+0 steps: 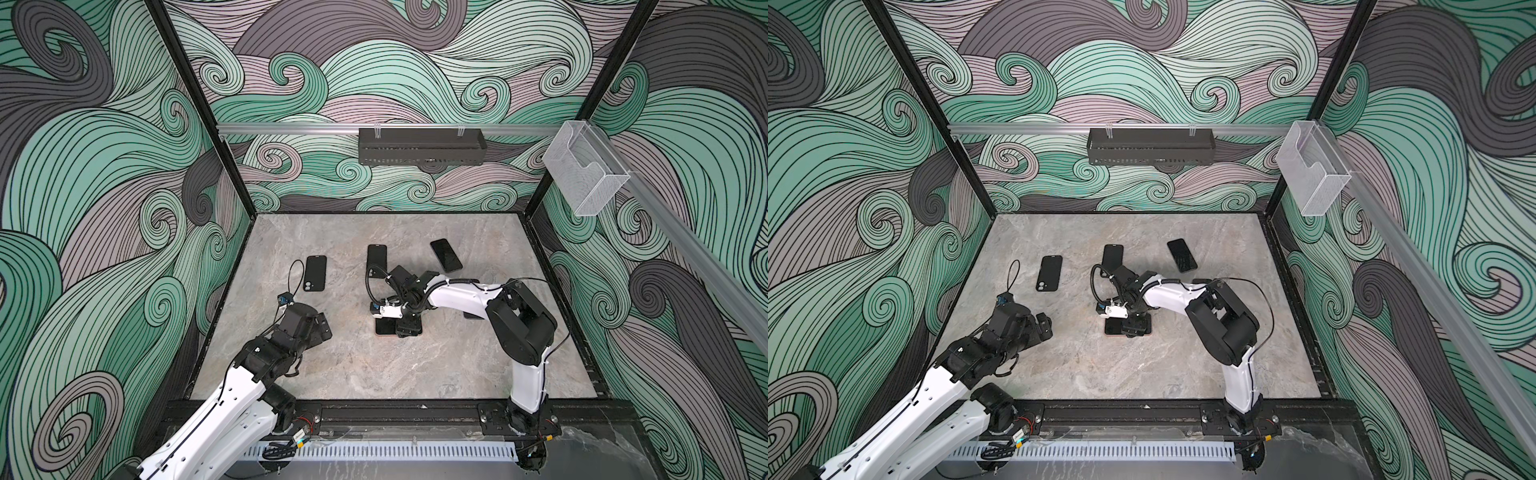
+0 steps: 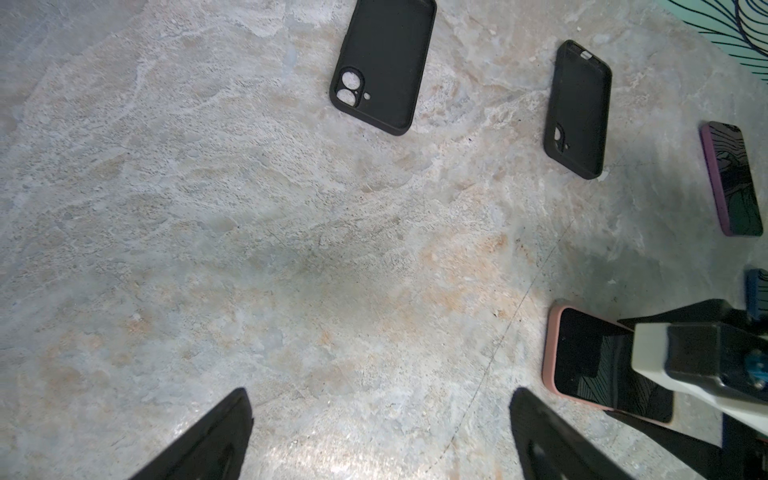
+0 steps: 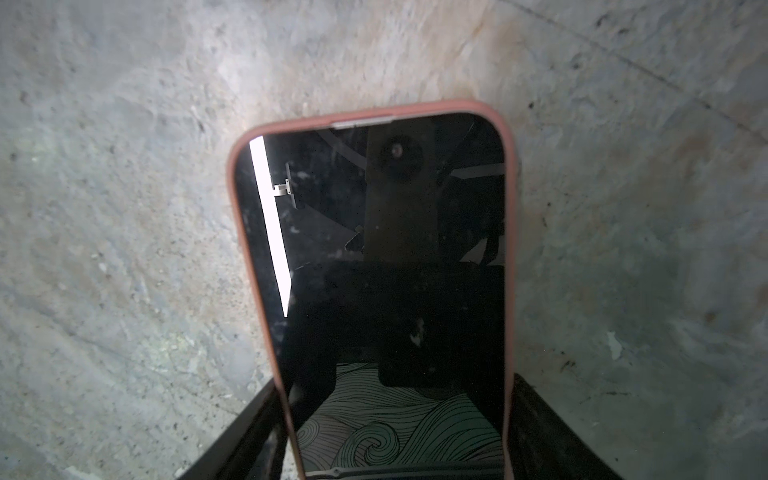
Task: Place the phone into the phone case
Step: 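Carry the pink-cased phone farther from the robot with the right gripper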
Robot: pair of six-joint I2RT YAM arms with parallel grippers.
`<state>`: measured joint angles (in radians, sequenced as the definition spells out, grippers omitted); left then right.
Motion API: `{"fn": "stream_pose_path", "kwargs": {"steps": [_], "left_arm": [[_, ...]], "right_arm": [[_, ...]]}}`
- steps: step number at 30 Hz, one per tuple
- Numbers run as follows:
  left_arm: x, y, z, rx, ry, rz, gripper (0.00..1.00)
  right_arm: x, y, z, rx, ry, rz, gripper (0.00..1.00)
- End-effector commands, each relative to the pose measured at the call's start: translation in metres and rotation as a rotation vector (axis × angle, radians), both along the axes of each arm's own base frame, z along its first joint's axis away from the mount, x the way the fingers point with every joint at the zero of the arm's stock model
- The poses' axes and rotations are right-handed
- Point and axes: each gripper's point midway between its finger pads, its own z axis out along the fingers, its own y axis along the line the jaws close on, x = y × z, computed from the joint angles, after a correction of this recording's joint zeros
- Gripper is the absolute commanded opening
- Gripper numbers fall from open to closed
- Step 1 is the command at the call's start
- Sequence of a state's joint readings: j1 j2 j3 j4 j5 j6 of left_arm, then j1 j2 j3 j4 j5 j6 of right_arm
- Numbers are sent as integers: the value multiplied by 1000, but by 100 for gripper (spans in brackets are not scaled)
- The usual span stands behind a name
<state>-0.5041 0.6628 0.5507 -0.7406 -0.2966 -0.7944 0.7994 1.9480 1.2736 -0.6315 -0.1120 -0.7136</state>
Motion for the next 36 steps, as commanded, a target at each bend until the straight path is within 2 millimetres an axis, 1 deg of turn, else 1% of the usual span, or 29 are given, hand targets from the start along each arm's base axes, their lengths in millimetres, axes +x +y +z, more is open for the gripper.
{"fn": "stream_pose_path", "kwargs": {"steps": [1, 6, 10, 12, 14, 19, 20, 21, 25, 29, 33, 36], "left_arm": [[0, 7, 2, 18, -10, 22, 98], [2, 5, 3, 13, -18, 11, 97], [5, -3, 4, -4, -25, -31, 96], [7, -9, 5, -14, -28, -63, 97], [8, -12, 6, -16, -28, -89, 97], [10, -16, 11, -11, -35, -119, 97], [11, -17, 13, -12, -38, -125, 97], [11, -18, 14, -11, -38, -129, 97], [14, -22, 17, -10, -35, -148, 97], [16, -25, 20, -12, -26, -166, 97], [16, -29, 20, -21, -23, -181, 97], [15, -30, 19, -23, -16, -190, 97]], "right_arm": [[3, -10, -9, -36, -27, -83, 54], [8, 0, 18, 77, -20, -220, 48], [21, 4, 44, 167, -4, -350, 40], [31, 4, 57, 221, 12, -425, 38], [47, 1, 69, 260, 8, -524, 35], [86, -7, 92, 310, 0, -765, 23], [94, -8, 95, 312, -8, -807, 20], [100, -8, 97, 315, -17, -835, 19], [131, -10, 101, 318, -80, -972, 20], [165, -12, 102, 331, -129, -1094, 20], [200, -18, 95, 322, -192, -1181, 14], [221, -20, 89, 333, -201, -1235, 14]]}}
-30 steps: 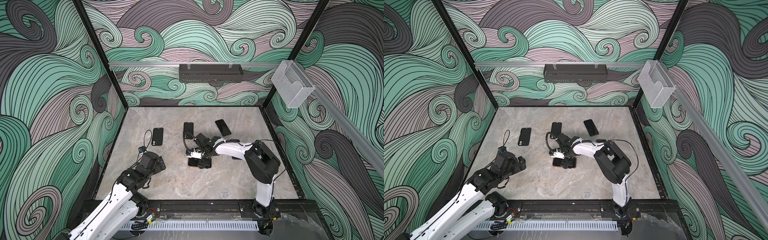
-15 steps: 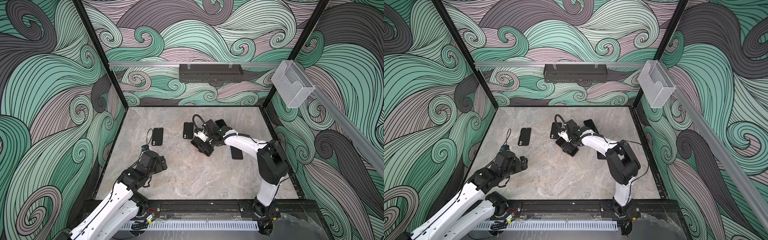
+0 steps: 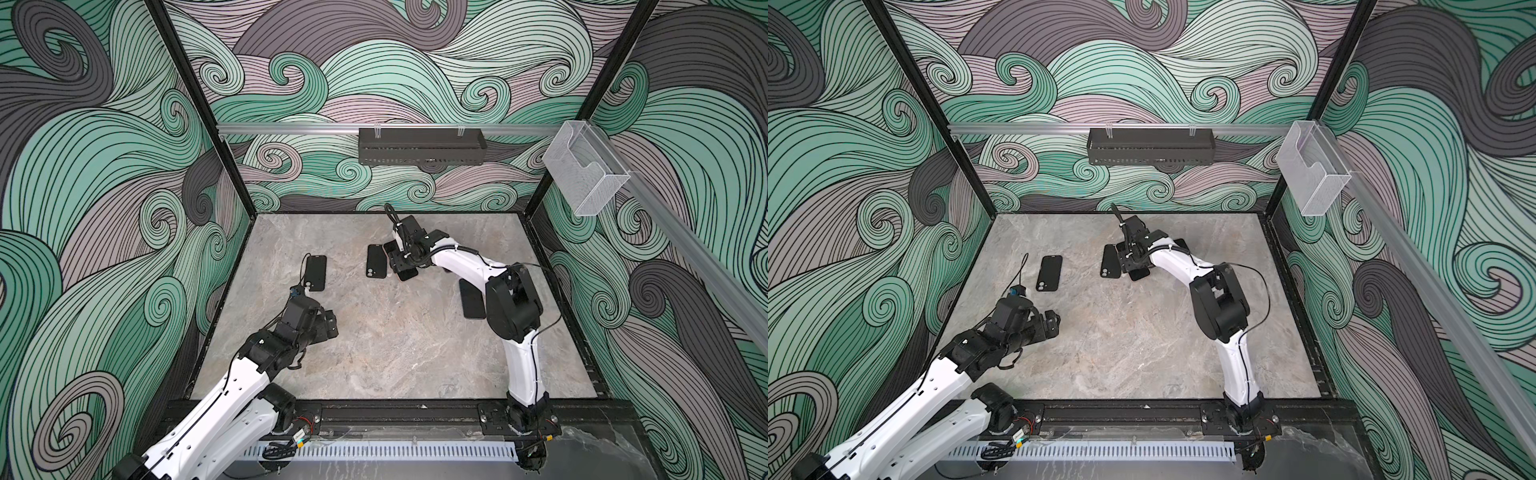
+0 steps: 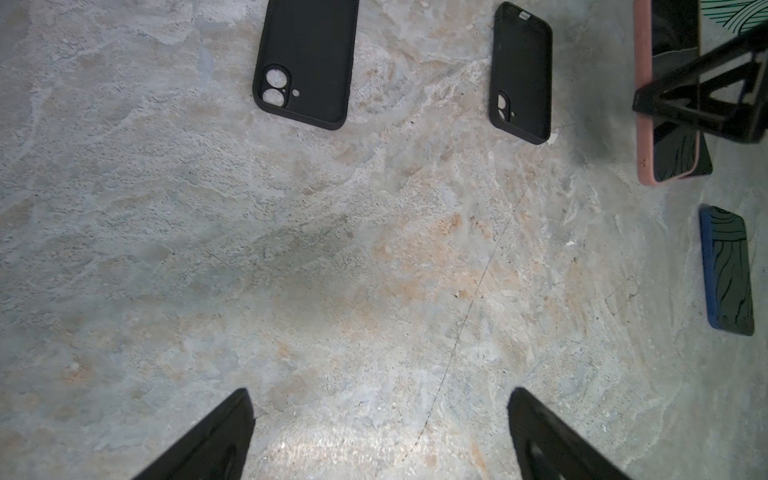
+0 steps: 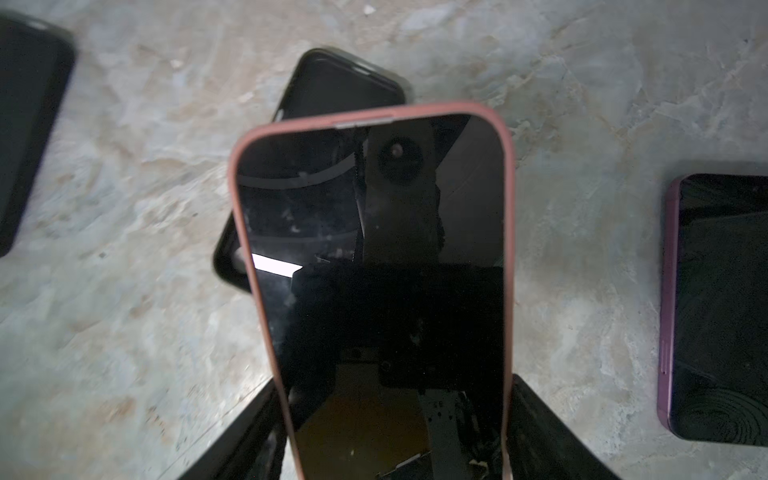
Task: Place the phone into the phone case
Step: 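Carry the pink-cased phone farther from the robot with the right gripper, then lower the cased phone beside the purple-edged phone and open the right gripper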
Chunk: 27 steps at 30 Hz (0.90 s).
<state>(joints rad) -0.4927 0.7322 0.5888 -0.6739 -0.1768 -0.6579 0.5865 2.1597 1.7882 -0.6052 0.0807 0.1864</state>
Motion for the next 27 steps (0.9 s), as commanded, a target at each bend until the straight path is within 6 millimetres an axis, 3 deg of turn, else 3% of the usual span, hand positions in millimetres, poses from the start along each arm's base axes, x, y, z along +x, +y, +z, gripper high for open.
{"fn": "stream_pose_path", "kwargs": {"steps": [1, 13, 23, 27], "left_arm": [[3, -4, 10, -8, -13, -24, 97], [2, -9, 11, -43, -8, -33, 98], [1, -10, 6, -43, 17, -32, 98], [2, -10, 6, -42, 17, -30, 98]], "right_arm": [[31, -14, 12, 14, -54, -136, 14], [81, -26, -25, 14, -44, -270, 15], [102, -45, -48, 7, -8, -368, 22], [105, -51, -57, 18, 12, -391, 29]]}}
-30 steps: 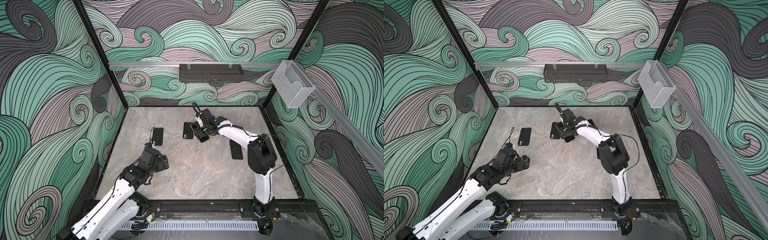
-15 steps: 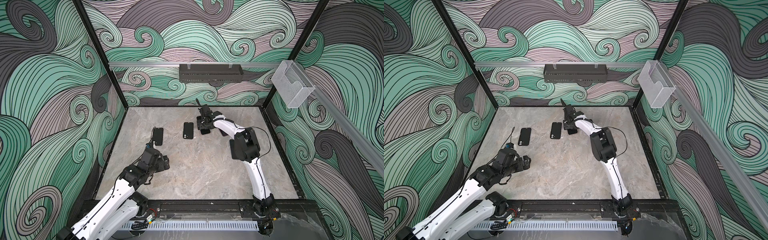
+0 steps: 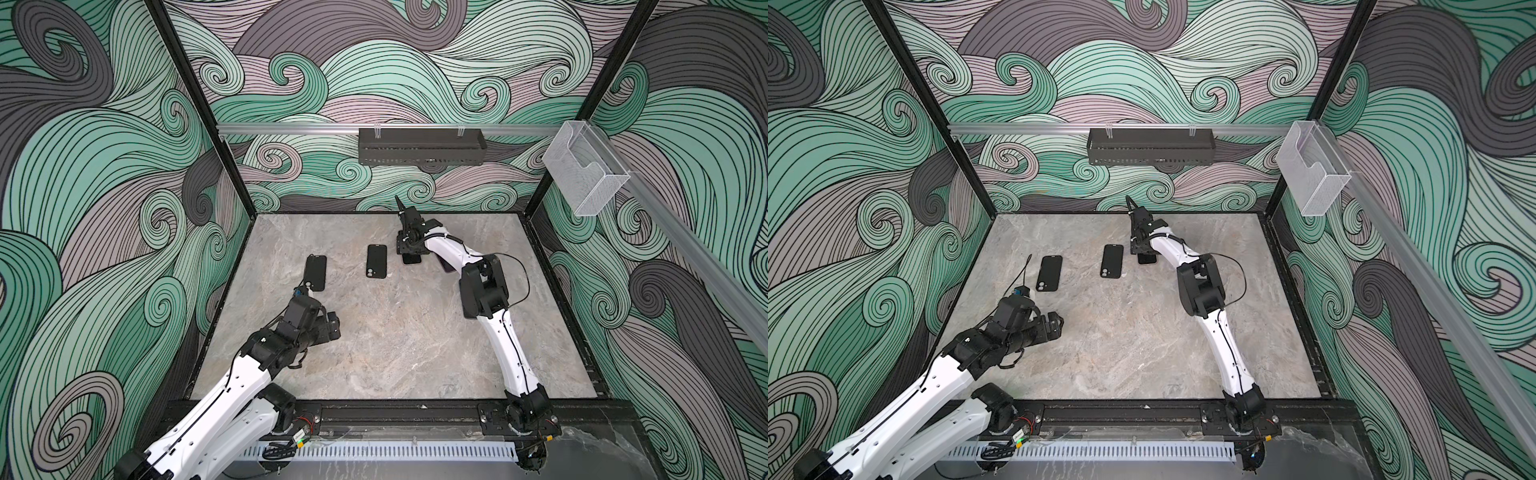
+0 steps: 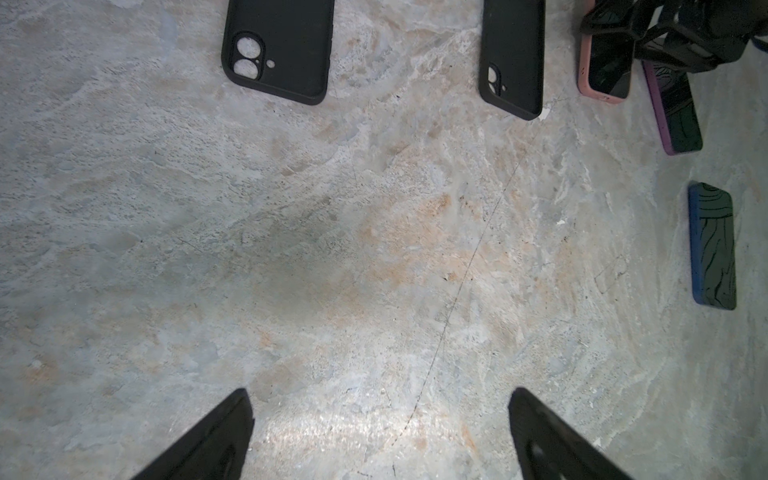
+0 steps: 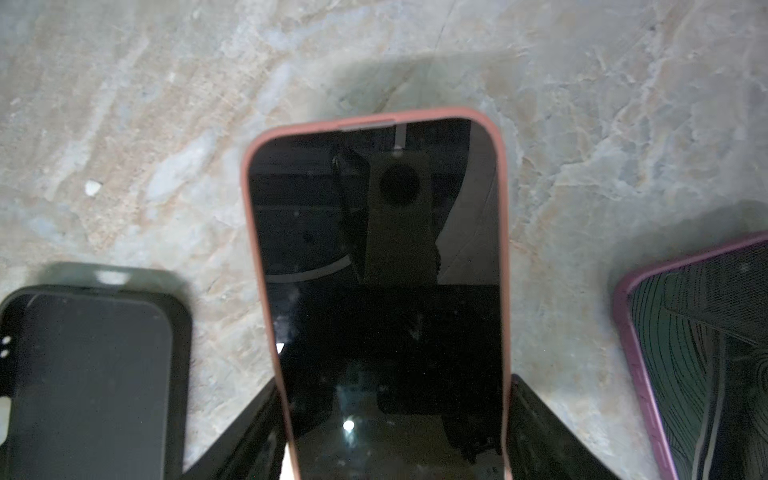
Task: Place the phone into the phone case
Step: 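Lower the cased phone beside the purple-edged phone and open the right gripper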
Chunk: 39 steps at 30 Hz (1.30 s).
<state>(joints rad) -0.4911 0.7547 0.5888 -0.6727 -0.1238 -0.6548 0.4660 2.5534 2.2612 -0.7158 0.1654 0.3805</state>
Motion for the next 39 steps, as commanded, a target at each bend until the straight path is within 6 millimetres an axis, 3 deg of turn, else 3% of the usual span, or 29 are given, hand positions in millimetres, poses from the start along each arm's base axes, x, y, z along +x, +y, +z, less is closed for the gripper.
{"fn": "stream_pose_path", "kwargs": {"steps": [1, 11, 18, 32, 39], "left_arm": [[5, -2, 11, -17, -19, 5, 98], [10, -3, 9, -14, -5, 25, 98], [16, -7, 10, -7, 1, 17, 98], [49, -21, 21, 3, -34, -15, 99], [85, -32, 21, 35, -13, -53, 95]], "right_arm": [[9, -13, -4, 10, 1, -68, 31], [9, -21, -19, 54, 46, -112, 54], [7, -20, -16, 88, 63, -110, 70], [3, -14, 23, 114, 28, -17, 94], [-16, -19, 69, 96, -20, 90, 97]]}}
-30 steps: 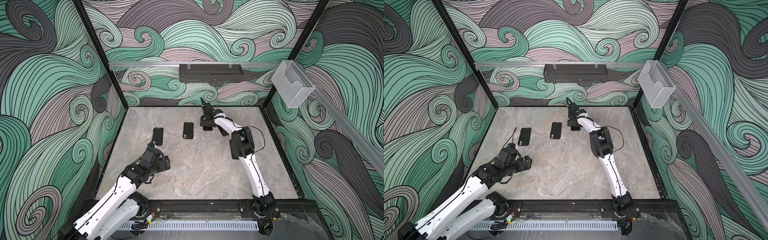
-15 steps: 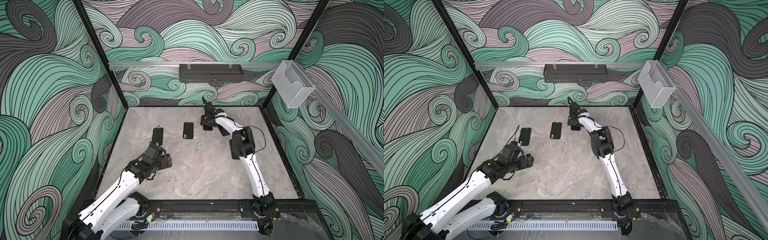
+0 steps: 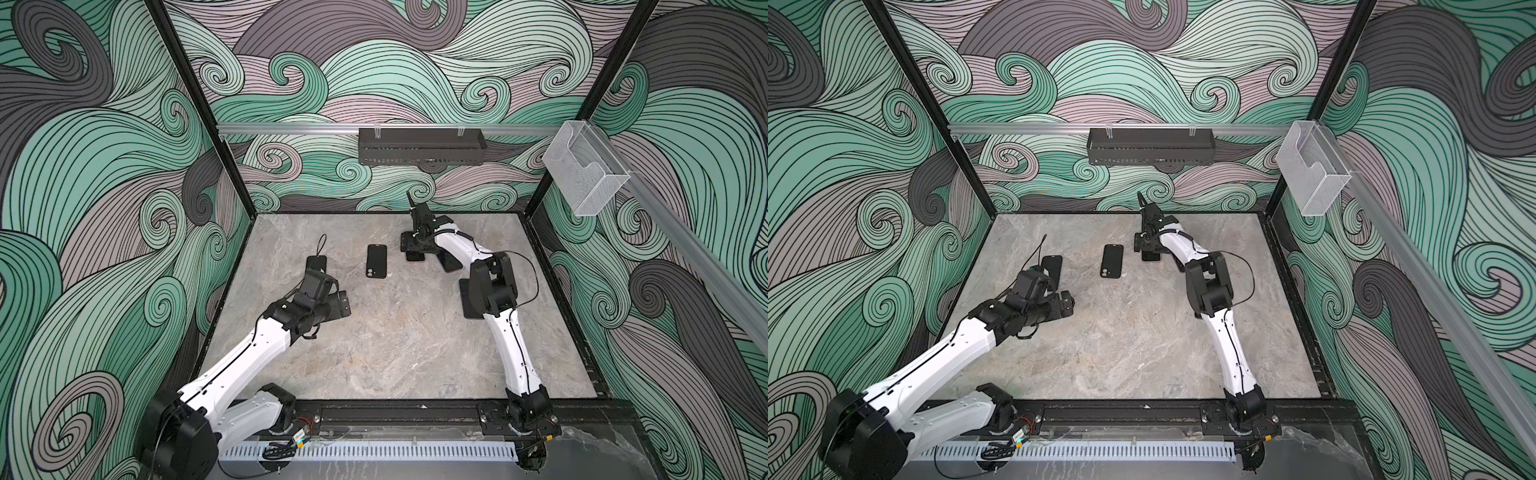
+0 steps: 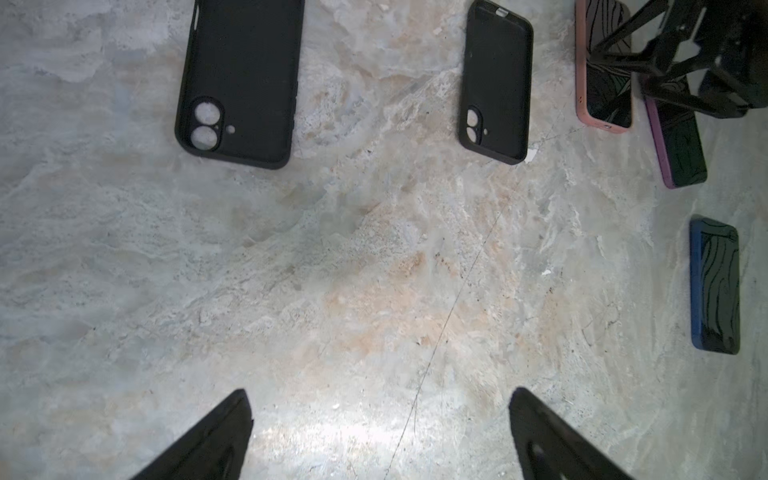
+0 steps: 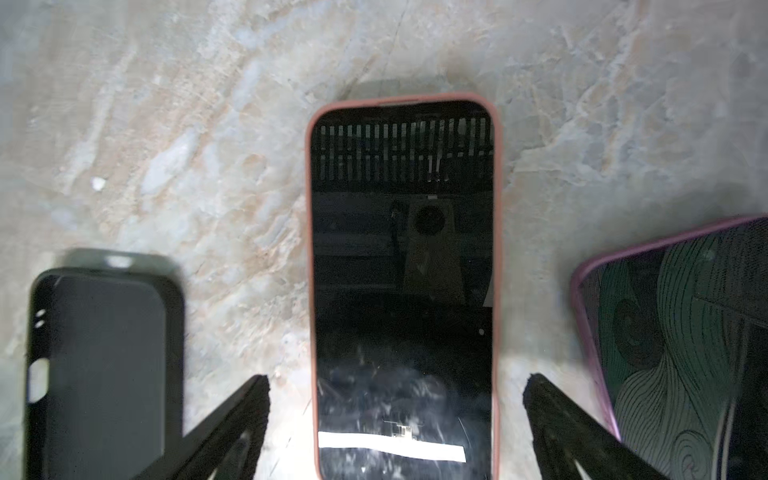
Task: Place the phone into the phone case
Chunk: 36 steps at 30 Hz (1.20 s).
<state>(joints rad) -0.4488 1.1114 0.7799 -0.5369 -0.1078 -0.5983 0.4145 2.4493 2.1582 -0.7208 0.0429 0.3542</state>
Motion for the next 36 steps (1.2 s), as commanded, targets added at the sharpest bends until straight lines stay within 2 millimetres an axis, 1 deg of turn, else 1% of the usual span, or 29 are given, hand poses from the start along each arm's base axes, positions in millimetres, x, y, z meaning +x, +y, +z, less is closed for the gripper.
{"fn": "stream_pose_path", "kwargs": {"steps": [1, 2, 4, 6, 8, 9, 10, 14, 15, 17, 18, 20, 23, 26, 29, 32, 36], "left_arm": [[27, -11, 12, 6, -32, -51, 94], [35, -13, 12, 15, -33, -63, 93], [49, -16, 12, 36, -35, -80, 92], [64, -18, 12, 59, -34, -90, 90], [79, -20, 14, 76, -37, -104, 87], [86, -21, 8, 87, -20, -110, 85], [94, -23, 8, 93, -17, -120, 82], [119, -31, 3, 120, 31, -158, 72], [124, -33, -1, 127, 47, -165, 68], [137, -40, -7, 135, 75, -183, 62], [143, -43, -10, 134, 80, -189, 59], [155, -48, -21, 138, 101, -192, 56], [170, -56, -36, 123, 118, -193, 55], [183, -65, -51, 108, 136, -200, 52], [194, -71, -65, 105, 156, -205, 49], [203, -76, -77, 109, 170, -217, 46], [212, -81, -91, 115, 183, -238, 46]], "right_arm": [[-10, -4, 57, 7, -78, 78, 97], [-16, -7, 60, 1, -79, 97, 97], [-31, -9, 74, 4, -90, 142, 97], [-49, -12, 80, 12, -86, 183, 97], [-70, -17, 85, 21, -85, 207, 97], [-78, -19, 86, 24, -89, 215, 97], [-88, -23, 88, 27, -92, 221, 96], [-128, -38, 87, 29, -92, 231, 95], [-138, -42, 84, 30, -84, 231, 95], [-157, -48, 85, 38, -83, 232, 94], [-165, -52, 84, 39, -79, 231, 94], [-182, -59, 83, 47, -78, 217, 94], [-202, -67, 86, 65, -95, 202, 94], [-217, -77, 90, 67, -117, 176, 94], [-229, -85, 96, 75, -150, 148, 94], [-238, -91, 94, 86, -164, 123, 94], [-246, -98, 93, 75, -172, 110, 94]]}}
